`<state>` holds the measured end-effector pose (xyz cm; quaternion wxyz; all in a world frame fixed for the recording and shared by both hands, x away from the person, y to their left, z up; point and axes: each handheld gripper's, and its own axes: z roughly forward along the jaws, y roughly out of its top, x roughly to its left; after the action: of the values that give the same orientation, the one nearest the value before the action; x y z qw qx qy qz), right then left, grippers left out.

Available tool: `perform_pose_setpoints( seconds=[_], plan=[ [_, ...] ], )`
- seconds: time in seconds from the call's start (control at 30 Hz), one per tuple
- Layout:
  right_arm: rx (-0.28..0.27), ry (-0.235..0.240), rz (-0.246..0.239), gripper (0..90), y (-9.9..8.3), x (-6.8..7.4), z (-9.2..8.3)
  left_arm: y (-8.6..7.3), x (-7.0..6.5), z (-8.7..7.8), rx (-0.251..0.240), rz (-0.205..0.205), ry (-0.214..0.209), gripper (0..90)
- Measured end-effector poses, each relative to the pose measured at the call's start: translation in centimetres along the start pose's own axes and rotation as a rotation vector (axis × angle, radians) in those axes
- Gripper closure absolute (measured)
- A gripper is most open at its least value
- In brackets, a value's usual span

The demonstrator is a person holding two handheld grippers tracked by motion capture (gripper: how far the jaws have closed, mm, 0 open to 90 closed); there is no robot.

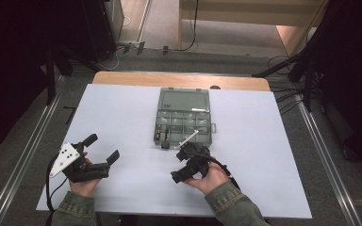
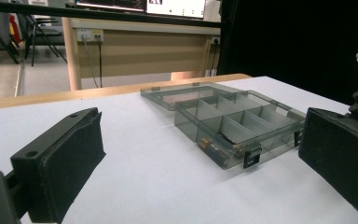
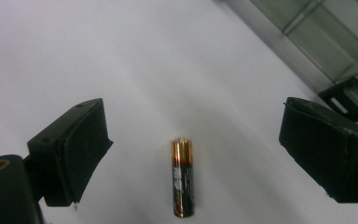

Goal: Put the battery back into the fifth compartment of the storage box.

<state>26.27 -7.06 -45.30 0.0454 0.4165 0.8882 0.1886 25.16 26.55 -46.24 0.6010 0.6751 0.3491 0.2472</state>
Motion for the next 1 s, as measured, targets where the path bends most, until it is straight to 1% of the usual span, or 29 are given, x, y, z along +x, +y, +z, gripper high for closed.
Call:
perform_pose_setpoints(
  seconds=[0.07,0.1,0.13,0.17,0.2,0.27,0.37,0.47,0.67,0.7,0.73,0.77,0.8,0.83,0.87,0.93,1.0],
  plan=[
    [0.015,-0.011,-0.011,12.0,-0.3,0.1,0.1,0.0,0.0,0.0,0.000,0.001,0.000,0.0],
    [0.021,-0.008,-0.012,14.4,-0.4,0.2,0.0,0.0,0.0,0.0,0.001,-0.001,0.001,0.0],
    [0.017,-0.001,-0.021,14.4,-0.5,0.1,0.0,0.0,0.0,0.0,0.002,0.000,0.001,0.0],
    [0.027,0.001,-0.014,14.4,-0.6,0.2,0.0,0.0,0.0,0.0,0.001,0.000,0.000,0.0],
    [0.033,0.002,-0.020,14.4,-0.7,0.2,0.0,0.0,0.0,0.0,0.000,0.001,0.000,0.0],
    [0.041,-0.001,-0.030,14.4,-0.8,0.1,0.2,0.0,0.0,0.0,-0.002,0.000,0.000,0.0],
    [0.061,-0.006,-0.023,14.4,-1.0,0.2,0.4,0.0,0.0,0.0,-0.002,0.001,0.001,0.0],
    [0.084,-0.010,-0.038,15.5,-1.2,0.2,0.6,0.0,0.0,0.0,0.001,0.002,0.001,0.0],
    [0.153,0.003,-0.069,27.8,-1.8,0.7,1.2,0.0,0.0,0.0,0.003,0.004,0.001,0.0],
    [0.158,0.007,-0.073,30.8,-1.8,0.7,1.3,0.0,0.0,0.0,0.003,0.004,0.000,0.0],
    [0.171,0.013,-0.076,36.0,-1.8,0.8,1.4,0.0,0.0,0.0,0.002,0.002,0.000,0.0],
    [0.174,0.021,-0.081,38.7,-1.8,0.8,1.5,0.0,0.0,0.0,0.002,0.001,0.000,0.0],
    [0.178,0.011,-0.075,40.7,-1.8,0.8,1.5,0.0,0.0,0.0,0.002,0.002,-0.001,0.0],
    [0.178,-0.001,-0.065,45.1,-1.8,0.8,1.5,0.0,0.0,0.0,0.002,0.003,-0.001,0.0],
    [0.175,-0.003,-0.062,48.1,-1.8,0.7,1.6,0.0,0.0,0.0,0.002,0.004,0.000,0.0],
    [0.173,-0.007,-0.054,49.8,-1.7,0.6,1.5,0.0,0.0,0.0,0.003,0.001,0.000,0.0],
    [0.182,0.000,-0.051,54.6,-1.8,0.5,1.5,0.0,0.0,0.0,0.003,0.001,0.000,0.0]
  ],
)
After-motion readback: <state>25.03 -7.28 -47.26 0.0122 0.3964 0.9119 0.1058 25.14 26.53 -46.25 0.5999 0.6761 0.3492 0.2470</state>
